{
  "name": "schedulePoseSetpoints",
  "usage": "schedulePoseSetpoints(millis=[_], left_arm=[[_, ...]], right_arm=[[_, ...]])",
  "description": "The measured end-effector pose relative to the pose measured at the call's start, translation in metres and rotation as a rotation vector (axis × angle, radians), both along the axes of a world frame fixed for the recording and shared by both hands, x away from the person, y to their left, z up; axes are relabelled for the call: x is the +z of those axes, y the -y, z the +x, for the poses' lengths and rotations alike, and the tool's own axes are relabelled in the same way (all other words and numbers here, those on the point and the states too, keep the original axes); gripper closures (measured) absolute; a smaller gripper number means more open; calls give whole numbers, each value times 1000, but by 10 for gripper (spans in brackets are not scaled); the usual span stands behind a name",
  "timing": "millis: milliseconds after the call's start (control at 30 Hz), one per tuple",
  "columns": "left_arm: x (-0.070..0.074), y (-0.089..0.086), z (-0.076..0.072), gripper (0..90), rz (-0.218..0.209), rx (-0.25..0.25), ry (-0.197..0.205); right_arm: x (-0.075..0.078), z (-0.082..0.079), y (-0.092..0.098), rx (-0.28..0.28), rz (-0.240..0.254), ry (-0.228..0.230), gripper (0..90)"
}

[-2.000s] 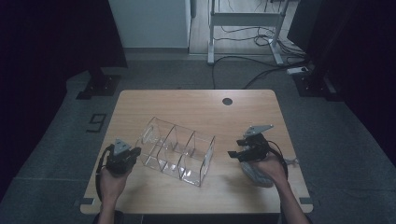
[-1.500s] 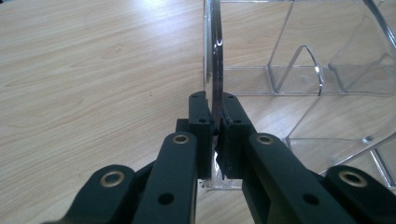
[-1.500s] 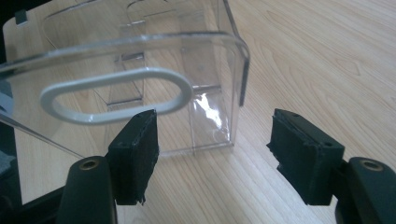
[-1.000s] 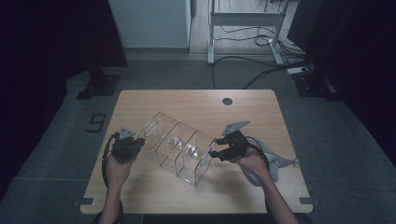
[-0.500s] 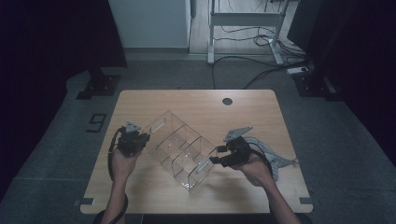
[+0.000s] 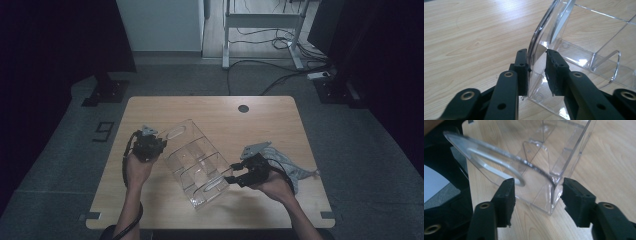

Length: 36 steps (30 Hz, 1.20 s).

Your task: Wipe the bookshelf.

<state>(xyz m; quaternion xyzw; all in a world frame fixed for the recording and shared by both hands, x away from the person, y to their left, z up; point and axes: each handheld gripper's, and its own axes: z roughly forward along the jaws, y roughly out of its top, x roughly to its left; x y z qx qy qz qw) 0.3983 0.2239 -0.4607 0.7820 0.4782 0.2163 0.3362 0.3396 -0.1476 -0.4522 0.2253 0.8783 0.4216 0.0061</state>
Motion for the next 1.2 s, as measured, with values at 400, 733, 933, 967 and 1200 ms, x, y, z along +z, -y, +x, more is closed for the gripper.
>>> schedulePoseSetpoints(millis=[400,733,933,967,1200], left_arm=[[3,-20,-31,251,-81,-10,33],[-8,-35,-65,206,-132,-51,73],[-15,-38,-72,145,-140,-60,46],[-16,-38,-73,141,-139,-56,45],[-21,-38,-74,94,-122,-52,35]], right_arm=[[23,-3,-8,81,22,73,391],[20,1,-14,114,15,39,484],[21,-1,-19,133,-4,47,571],[21,-2,-21,139,-7,50,589],[22,-5,-30,131,-29,67,643]])
